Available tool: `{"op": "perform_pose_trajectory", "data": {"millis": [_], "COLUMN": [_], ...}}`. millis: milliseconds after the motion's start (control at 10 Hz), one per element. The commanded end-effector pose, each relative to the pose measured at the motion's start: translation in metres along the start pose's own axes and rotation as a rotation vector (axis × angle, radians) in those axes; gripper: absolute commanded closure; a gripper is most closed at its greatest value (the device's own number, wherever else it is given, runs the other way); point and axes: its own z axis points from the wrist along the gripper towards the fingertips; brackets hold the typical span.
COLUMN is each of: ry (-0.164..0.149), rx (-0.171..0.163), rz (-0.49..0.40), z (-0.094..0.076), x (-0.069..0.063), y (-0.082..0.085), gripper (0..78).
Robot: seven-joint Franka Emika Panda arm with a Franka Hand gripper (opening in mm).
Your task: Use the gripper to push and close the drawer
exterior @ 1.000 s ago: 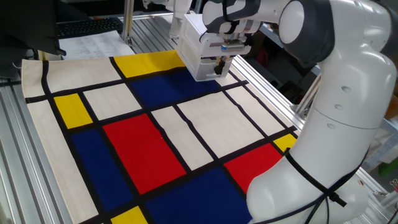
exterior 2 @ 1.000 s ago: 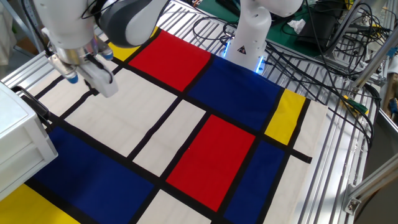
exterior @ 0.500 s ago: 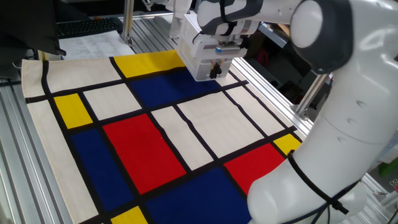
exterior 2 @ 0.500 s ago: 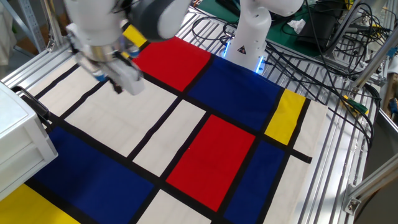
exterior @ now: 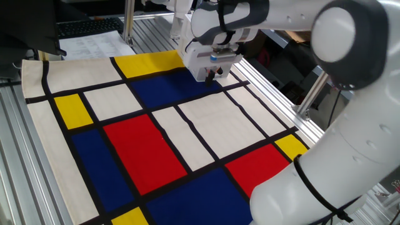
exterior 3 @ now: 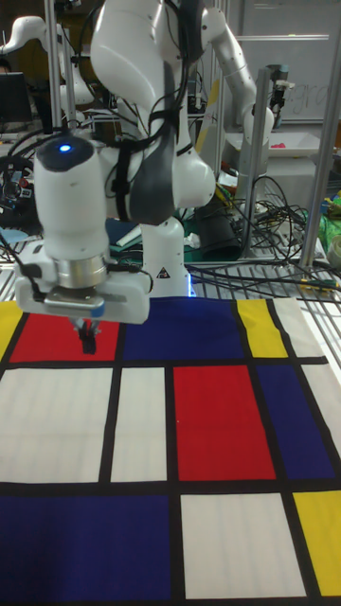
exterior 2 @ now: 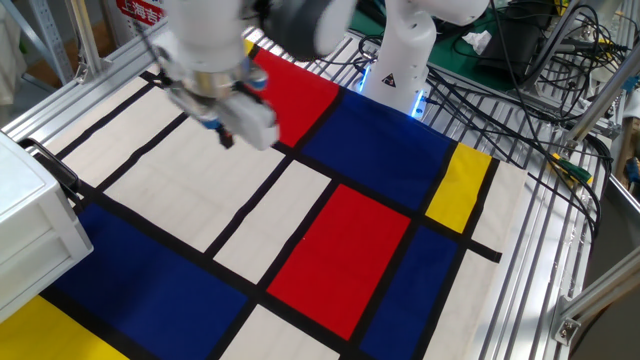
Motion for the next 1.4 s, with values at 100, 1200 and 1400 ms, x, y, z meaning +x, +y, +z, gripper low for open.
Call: {"op": "perform_pose_trajectory", "data": {"millis": [100,1200,1400], "ry": [-0.015,-0.012,-0.03], "rx": [0.0,-0.038,-0.041], "rz": [-0.111,-0.084,-0.131], "z": [-0.007,-0.027,-0.035], "x": [0.018,0.08,0.084], "y": [0.016,0.106,0.115], "gripper": [77.6,77.6,77.6]}}
